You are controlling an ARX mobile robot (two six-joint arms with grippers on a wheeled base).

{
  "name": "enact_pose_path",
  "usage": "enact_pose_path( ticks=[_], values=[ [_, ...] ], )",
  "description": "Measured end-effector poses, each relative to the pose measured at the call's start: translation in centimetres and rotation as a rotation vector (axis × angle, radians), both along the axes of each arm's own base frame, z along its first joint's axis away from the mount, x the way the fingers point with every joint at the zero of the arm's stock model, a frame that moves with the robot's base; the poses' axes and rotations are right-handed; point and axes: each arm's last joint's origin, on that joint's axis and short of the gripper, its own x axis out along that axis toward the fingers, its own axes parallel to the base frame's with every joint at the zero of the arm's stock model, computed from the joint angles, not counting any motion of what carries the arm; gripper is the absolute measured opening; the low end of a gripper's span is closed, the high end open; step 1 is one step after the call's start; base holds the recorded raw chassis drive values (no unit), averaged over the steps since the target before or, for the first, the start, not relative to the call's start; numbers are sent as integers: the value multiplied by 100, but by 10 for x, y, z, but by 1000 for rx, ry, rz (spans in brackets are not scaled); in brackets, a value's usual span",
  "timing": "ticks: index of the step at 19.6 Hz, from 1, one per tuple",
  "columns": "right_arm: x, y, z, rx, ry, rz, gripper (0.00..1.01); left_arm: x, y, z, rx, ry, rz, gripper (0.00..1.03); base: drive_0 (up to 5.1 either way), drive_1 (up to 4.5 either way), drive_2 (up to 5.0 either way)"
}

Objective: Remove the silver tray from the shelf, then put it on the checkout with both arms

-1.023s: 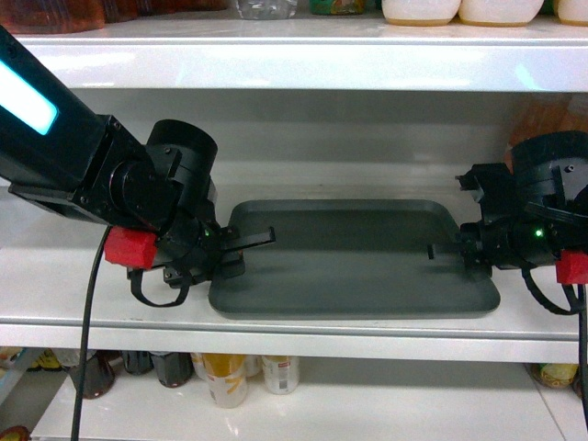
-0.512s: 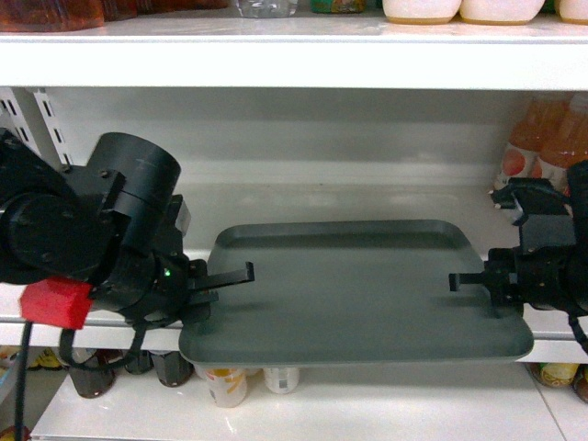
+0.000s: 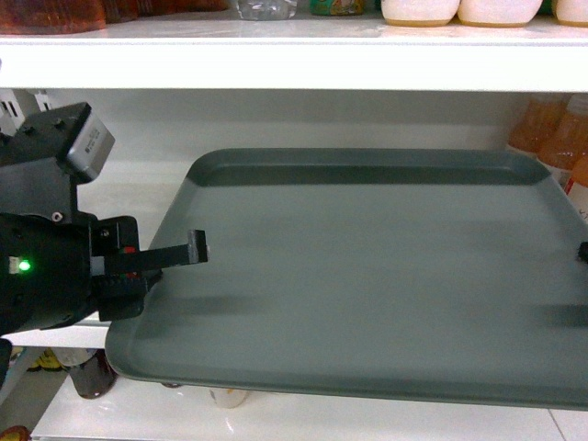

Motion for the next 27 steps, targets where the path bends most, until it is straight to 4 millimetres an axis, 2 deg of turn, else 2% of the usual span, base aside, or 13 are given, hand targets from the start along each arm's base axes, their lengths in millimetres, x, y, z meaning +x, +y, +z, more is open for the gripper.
enact_pose_path(
  ticks=[8,27],
  values=[
    [1,0,1,6,-3,-2,3,1,0,-1,12,-3,-7,3,2,-29,34],
    [1,0,2,9,-10,-1,3,2,0,0,13,-9,-5,3,12,-414,438]
  ],
)
